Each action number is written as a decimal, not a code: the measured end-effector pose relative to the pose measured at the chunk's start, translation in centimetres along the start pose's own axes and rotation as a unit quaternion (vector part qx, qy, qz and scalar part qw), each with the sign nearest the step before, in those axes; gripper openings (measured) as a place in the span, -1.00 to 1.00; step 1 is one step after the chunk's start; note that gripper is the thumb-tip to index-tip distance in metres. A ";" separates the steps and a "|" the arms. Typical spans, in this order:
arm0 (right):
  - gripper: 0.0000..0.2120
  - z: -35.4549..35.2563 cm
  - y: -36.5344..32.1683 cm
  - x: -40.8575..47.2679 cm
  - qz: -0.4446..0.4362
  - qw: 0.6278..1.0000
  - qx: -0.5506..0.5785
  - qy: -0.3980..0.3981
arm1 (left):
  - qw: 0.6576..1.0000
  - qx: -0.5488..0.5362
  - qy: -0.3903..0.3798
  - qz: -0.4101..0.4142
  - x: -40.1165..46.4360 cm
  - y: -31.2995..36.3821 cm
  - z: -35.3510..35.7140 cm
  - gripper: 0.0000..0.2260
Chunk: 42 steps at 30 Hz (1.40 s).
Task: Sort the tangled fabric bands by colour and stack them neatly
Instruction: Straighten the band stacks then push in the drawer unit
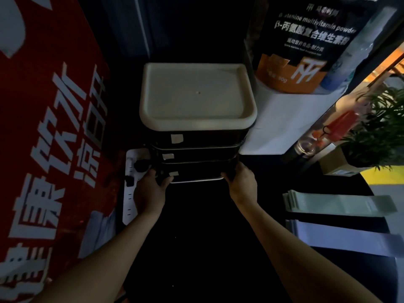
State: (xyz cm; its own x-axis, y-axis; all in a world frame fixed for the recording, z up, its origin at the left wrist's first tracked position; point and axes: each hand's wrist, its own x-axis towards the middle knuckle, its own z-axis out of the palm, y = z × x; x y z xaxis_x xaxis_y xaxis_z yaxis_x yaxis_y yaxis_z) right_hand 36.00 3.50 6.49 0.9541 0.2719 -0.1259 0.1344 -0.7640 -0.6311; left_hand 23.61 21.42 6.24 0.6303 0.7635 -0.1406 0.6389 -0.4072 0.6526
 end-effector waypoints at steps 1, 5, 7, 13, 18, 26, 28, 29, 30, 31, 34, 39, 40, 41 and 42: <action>-0.67 -0.1 0.2 -0.5 -0.001 1.000 0.004 0.000 | 1.000 -0.001 -0.004 -0.003 -0.4 -0.1 -0.1 -0.60; -0.74 -0.6 0.9 -2.6 -0.015 1.000 0.015 -0.004 | 1.000 -0.003 -0.012 -0.007 -1.9 -0.5 -0.7 -0.59; -0.76 -0.8 1.1 -3.6 -0.020 1.000 0.014 -0.002 | 1.000 0.001 -0.016 -0.007 -2.8 -0.7 -1.0 -0.58; -0.78 -1.1 1.8 -6.1 -0.015 1.000 0.000 -0.002 | 1.000 -0.009 -0.017 -0.008 -5.5 -1.3 -1.6 -0.61; -0.78 -0.9 2.1 -7.4 -0.018 1.000 -0.021 0.013 | 1.000 -0.007 -0.026 -0.004 -6.6 -1.4 -2.0 -0.62; -0.74 -1.1 2.5 -8.5 -0.012 1.000 -0.025 0.007 | 0.999 0.013 -0.024 0.023 -7.8 -1.5 -2.5 -0.62; -0.70 -1.3 2.4 -8.7 -0.010 0.999 -0.042 -0.001 | 0.999 0.012 -0.031 0.005 -8.1 -1.3 -2.5 -0.61; -0.68 -1.5 2.5 -8.9 -0.007 0.998 -0.057 -0.009 | 0.999 0.010 -0.038 -0.007 -8.2 -1.5 -2.4 -0.60; -0.64 -1.7 2.5 -9.0 -0.004 0.997 -0.072 -0.016 | 0.999 0.006 -0.048 -0.020 -8.4 -1.8 -2.2 -0.60; -0.61 -1.8 2.7 -9.3 0.000 0.996 -0.083 -0.019 | 0.997 0.002 -0.063 -0.036 -8.5 -2.2 -1.9 -0.60; -0.58 -2.3 3.4 -10.1 0.017 0.996 -0.091 -0.019 | 0.991 -0.009 -0.119 -0.066 -9.6 -2.8 -0.9 -0.56; -0.58 -3.7 5.4 -11.2 0.041 0.995 -0.084 -0.016 | 0.980 0.032 -0.198 -0.013 -11.4 -0.7 1.4 -0.60; -0.58 -4.1 5.9 -11.4 0.049 0.995 -0.081 -0.013 | 0.975 0.039 -0.219 -0.001 -11.7 -0.1 2.0 -0.61; -0.59 -4.5 6.6 -11.5 0.058 0.995 -0.077 -0.013 | 0.969 0.044 -0.241 0.009 -11.9 0.7 2.5 -0.61; -0.60 -5.0 7.4 -11.7 0.064 0.995 -0.075 -0.009 | 0.964 0.050 -0.261 0.020 -12.2 1.5 3.1 -0.61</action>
State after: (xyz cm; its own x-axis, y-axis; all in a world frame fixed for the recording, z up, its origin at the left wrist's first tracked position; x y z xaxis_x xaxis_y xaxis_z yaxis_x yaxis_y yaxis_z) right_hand 27.15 -8.28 7.17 0.9610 0.1758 -0.2134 0.0510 -0.8713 -0.4881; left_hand 18.23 9.94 6.63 0.7748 0.4004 -0.4893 0.6322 -0.4970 0.5944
